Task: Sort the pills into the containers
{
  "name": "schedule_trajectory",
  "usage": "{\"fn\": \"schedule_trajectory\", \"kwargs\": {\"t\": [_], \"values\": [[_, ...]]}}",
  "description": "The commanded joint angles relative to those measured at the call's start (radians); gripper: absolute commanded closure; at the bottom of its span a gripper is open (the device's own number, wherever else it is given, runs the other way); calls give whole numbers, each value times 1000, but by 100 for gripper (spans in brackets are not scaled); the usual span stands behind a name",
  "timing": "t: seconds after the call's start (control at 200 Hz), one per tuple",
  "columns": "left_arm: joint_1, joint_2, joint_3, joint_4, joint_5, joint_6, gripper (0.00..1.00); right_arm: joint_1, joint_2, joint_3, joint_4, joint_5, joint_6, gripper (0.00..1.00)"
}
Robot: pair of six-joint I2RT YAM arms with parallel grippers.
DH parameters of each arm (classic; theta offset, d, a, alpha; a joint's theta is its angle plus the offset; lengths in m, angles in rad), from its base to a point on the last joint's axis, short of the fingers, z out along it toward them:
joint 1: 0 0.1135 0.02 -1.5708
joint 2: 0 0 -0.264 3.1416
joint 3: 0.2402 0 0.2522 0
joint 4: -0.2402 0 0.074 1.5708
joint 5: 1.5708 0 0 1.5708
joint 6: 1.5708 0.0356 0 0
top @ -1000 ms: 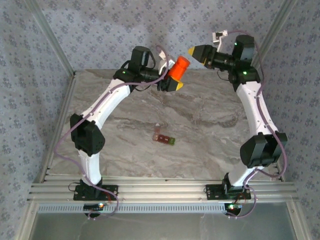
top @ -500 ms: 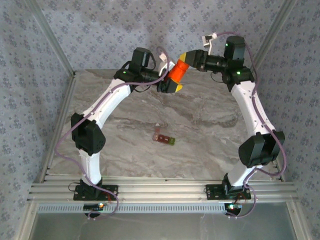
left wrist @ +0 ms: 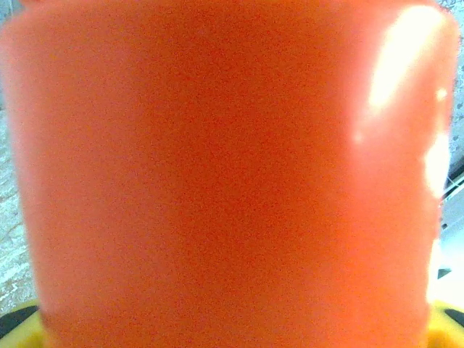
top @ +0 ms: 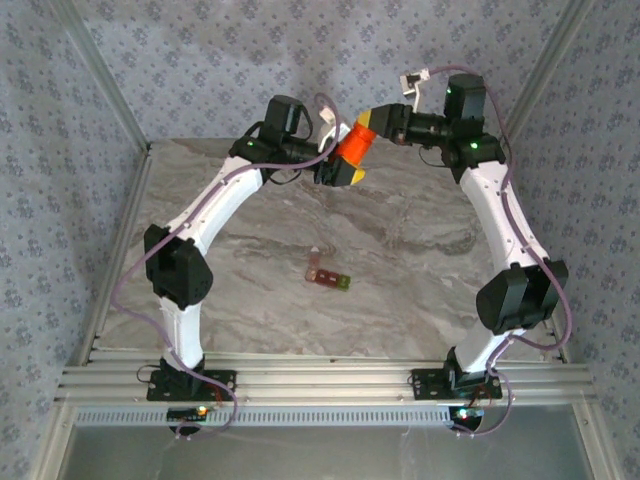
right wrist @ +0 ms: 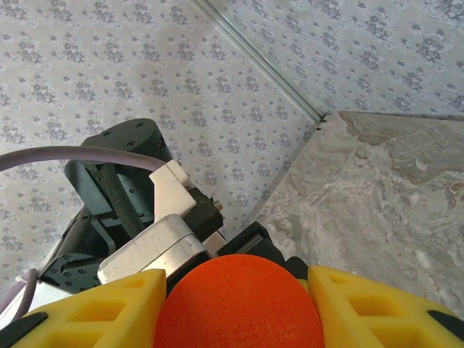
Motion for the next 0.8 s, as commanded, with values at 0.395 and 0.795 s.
{"fn": "schedule_trajectory", "kwargs": {"t": [0.395, 0.795], "values": [[-6, 15, 58, 52, -131, 34, 100, 289, -122, -176, -93, 627, 179, 55], [0, 12, 51, 54, -116, 31, 100, 150, -168, -202, 42, 491, 235, 25]]}}
